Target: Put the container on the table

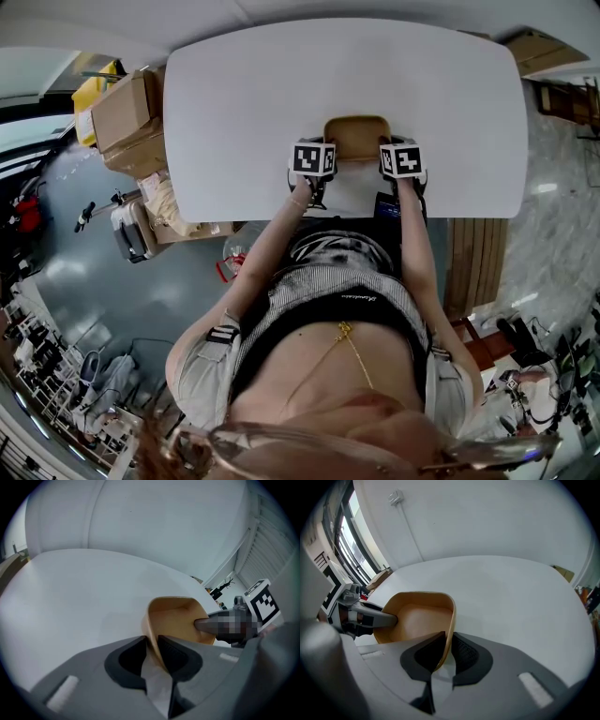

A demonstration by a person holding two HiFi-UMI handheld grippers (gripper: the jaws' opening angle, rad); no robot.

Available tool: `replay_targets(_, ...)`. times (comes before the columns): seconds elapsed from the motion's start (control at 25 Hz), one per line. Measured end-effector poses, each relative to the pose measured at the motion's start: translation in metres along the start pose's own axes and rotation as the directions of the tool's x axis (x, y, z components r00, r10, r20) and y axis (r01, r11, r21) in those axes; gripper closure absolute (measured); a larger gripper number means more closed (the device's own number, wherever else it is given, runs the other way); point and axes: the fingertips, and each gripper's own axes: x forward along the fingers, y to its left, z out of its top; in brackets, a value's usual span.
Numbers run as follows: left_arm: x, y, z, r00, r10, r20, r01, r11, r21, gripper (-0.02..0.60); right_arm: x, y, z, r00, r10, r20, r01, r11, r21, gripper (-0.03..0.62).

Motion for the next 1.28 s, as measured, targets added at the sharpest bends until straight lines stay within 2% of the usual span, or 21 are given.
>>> replay_targets(0.32,-0.001,-0.001,0.000,1.000,-0.012,-0.002,0.012,1.000,-0.022,0.495,-0.003,0.000,0.001,1.000,0.010,0.017,-0.010,1.000,0.011,0.536)
replay_targets(0.44,-0.001,-0.001,0.002,1.000,-0.021,0.006,0.021,1.000,-0.023,0.481,-0.002,-0.002,0.004,0.999,0.027,0.042,-0.029,0.999,0.032,0.500)
replay_targets(0.52,-0.004,-0.001,0.004,1.000,-0.017,0.017,0.017,1.000,-0.007,0.423,-0.004,-0.001,0.004,0.998,0.040,0.048,-0.042,0.999,0.033,0.464)
replay_targets(0.68,-0.015,-0.003,0.015,0.998,0.002,0.065,-0.004,0.999,0.043,0.399,-0.014,-0.004,0.008,0.995,0.054,0.087,-0.058,0.997,0.048,0.417)
replay_targets(1.04,-0.042,-0.008,0.028,0.989,-0.005,0.150,-0.004,0.998,0.062,0.385,-0.032,-0.001,0.007,0.991,0.059,0.121,-0.064,0.997,0.040,0.372)
replay_targets(1.28,-0.055,-0.018,0.036,0.982,-0.027,0.186,0.007,0.994,0.111,0.380,-0.039,0.002,0.008,0.988,0.058,0.144,-0.063,0.997,0.033,0.356)
